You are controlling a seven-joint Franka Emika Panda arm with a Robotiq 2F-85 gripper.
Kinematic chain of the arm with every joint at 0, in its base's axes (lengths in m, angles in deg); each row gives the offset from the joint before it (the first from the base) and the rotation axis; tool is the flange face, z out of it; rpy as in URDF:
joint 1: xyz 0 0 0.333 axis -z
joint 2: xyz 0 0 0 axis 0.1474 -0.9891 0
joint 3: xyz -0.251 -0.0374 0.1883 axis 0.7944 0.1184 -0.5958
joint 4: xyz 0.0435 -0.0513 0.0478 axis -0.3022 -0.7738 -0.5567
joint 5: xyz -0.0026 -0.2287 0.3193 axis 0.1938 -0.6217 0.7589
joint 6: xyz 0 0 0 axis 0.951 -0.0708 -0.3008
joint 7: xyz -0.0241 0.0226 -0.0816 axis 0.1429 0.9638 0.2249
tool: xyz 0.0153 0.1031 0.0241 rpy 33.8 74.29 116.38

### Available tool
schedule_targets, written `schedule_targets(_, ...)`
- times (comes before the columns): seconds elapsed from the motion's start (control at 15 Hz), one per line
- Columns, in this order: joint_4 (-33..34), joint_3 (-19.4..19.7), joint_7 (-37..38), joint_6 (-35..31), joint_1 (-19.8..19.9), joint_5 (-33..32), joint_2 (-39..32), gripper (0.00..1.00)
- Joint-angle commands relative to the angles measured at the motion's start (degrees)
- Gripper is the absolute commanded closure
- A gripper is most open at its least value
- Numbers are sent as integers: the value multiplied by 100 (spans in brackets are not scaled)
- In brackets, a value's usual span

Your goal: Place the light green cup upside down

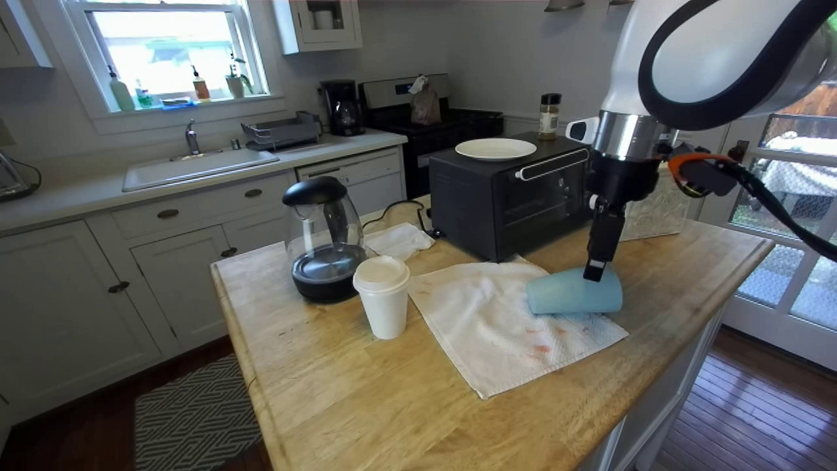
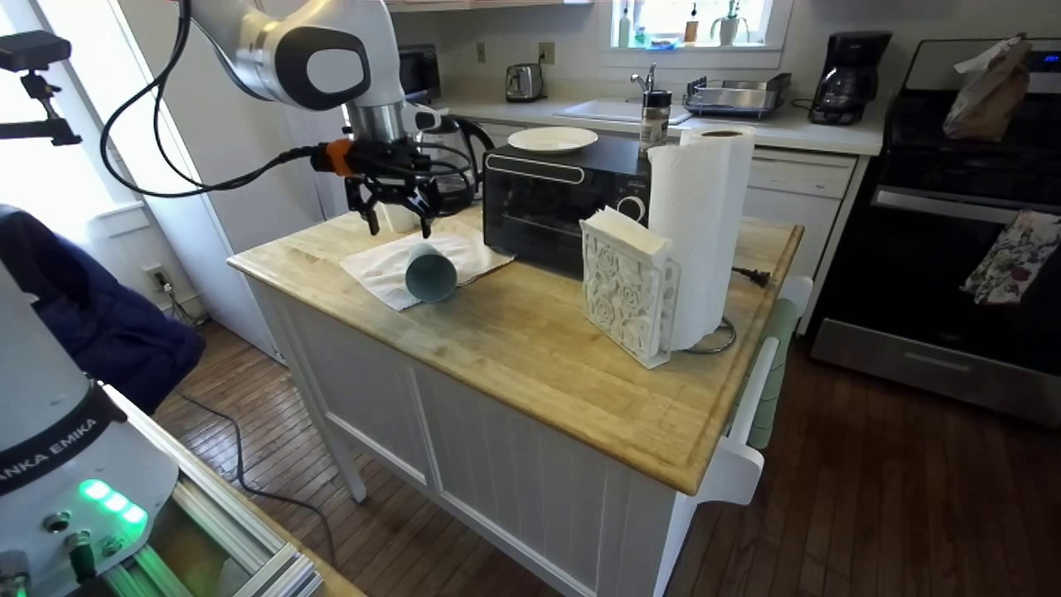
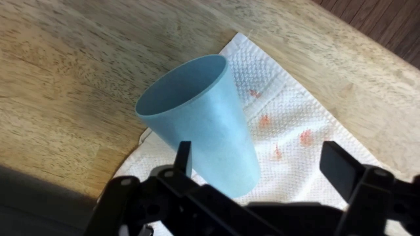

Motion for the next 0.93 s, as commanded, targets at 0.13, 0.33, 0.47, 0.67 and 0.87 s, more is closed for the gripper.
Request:
schedule_targets(0.13,491,-129,-906,-61,119,-138,-642,0)
schedule_targets(0.33,587,-167,-1070,-85,153,-384,-874,0)
schedule_targets(0.47,630,-188,-1140,-112,184,-526,-993,0)
schedule_targets(0.67,663,-211,-1212,-171,239,-656,-1131,17)
schedule_targets(0.87,671,-236,-1285,-231,323,-637,-1216,40)
